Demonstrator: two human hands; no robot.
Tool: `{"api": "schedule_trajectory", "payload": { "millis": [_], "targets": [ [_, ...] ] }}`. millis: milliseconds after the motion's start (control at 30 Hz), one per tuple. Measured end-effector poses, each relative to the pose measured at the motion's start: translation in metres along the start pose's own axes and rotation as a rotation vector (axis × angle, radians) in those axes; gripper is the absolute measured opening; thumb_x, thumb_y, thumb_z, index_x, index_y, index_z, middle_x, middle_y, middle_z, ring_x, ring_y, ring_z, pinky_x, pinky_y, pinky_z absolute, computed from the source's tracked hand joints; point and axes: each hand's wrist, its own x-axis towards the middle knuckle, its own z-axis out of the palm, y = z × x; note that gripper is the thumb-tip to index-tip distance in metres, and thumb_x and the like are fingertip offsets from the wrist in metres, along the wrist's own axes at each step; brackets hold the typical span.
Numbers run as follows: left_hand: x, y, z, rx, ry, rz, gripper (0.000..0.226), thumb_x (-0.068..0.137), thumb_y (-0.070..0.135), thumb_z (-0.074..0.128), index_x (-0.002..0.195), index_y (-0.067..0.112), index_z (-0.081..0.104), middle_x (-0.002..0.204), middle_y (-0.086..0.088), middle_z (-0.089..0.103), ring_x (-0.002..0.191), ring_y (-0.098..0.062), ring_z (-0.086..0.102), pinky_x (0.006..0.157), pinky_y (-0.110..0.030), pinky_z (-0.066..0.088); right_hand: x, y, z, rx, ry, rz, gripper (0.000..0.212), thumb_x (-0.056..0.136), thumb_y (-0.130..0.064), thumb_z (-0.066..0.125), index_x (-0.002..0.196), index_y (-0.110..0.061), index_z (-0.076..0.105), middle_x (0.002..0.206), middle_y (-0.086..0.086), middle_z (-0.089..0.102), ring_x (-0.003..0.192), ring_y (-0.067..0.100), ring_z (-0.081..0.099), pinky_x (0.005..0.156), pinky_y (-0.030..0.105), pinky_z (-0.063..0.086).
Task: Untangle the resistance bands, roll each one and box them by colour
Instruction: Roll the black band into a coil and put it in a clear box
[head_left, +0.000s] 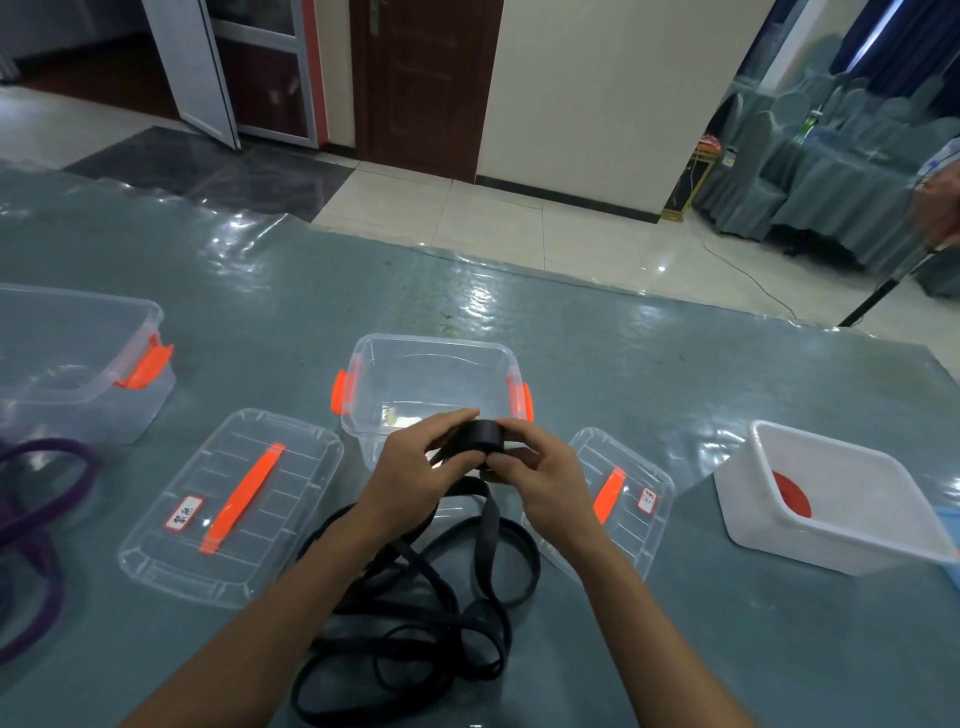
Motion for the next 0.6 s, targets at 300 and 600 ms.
{"api": "schedule_trajectory", "payload": {
  "millis": [300, 600],
  "targets": [
    [-0.013, -0.002, -0.001, -0.031, 0.036, -0.029, 0.040, 0.090, 0.009, 0.073, 0.113, 0.041, 0.066, 0.108, 0.024, 0.071, 0.102, 0.001, 0.068, 0.089, -0.009, 0.048, -0.010, 0.006, 0.010, 0.255, -0.045, 0.097, 0.030, 0.097, 0.007, 0.055, 0.123, -0.005, 0.064, 0.117, 0.012, 0.073, 0.104, 0.029, 0.073, 0.083, 0.036, 0.060],
    [-0.014, -0.005, -0.006, 0.236, -0.091, 0.099, 0.033, 0.088, 0.013, 0.077, 0.120, 0.012, 0.070, 0.105, 0.002, 0.072, 0.093, -0.013, 0.065, 0.085, -0.019, 0.050, -0.007, -0.004, -0.010, -0.500, -0.063, -0.049, 0.036, 0.081, -0.003, 0.075, 0.110, -0.026, 0.072, 0.097, -0.015, 0.070, 0.081, 0.014, 0.069, 0.082, 0.031, 0.057]
  ]
}}
